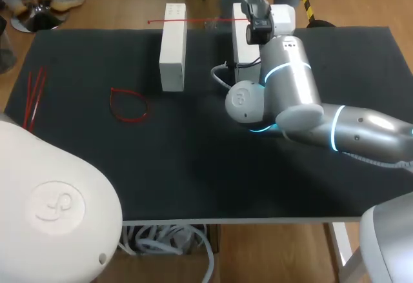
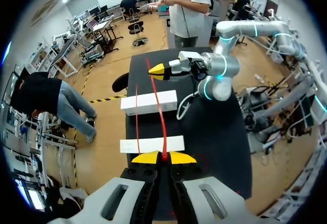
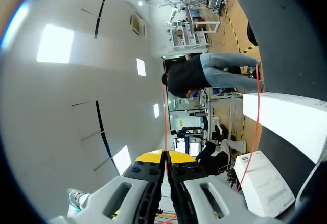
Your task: Grab the tape and strap the tape.
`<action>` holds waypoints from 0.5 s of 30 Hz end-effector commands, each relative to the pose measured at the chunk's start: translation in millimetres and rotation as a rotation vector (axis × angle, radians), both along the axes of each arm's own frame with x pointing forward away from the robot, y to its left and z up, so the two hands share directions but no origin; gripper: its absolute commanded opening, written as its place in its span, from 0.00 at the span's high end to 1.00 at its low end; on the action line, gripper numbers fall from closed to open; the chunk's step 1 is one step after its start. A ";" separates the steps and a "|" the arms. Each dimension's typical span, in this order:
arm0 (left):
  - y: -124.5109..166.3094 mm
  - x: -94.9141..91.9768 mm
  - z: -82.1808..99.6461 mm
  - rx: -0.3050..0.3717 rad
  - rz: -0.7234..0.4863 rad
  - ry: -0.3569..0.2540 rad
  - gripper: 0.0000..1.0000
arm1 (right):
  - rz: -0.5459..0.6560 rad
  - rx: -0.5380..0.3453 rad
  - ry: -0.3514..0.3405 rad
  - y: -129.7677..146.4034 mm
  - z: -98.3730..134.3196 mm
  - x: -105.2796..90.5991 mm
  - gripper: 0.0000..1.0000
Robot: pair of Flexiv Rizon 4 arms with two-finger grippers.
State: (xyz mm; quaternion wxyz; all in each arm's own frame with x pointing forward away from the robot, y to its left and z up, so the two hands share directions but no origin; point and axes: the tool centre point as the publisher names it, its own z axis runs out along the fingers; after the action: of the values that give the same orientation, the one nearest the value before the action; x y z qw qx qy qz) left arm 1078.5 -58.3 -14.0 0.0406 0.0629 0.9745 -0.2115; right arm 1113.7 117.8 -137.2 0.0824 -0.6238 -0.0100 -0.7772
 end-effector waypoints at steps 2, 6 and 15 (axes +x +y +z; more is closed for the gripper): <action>-2.9 1.1 2.8 0.022 -0.003 0.001 1.00 | 0.003 -0.001 0.002 -0.8 -0.4 1.4 1.00; -3.3 2.0 4.1 0.032 -0.008 -0.001 1.00 | 0.003 -0.002 0.002 -0.3 -1.2 2.1 1.00; -5.0 2.9 6.4 0.043 -0.021 0.001 1.00 | 0.003 -0.005 0.000 0.3 -1.7 3.6 1.00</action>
State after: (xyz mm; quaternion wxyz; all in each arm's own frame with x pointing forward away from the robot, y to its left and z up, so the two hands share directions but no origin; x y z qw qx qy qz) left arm 1079.4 -62.3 -9.9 0.0400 0.0734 0.9774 -0.1943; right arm 1116.0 118.7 -138.9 0.0814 -0.6242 -0.0115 -0.7769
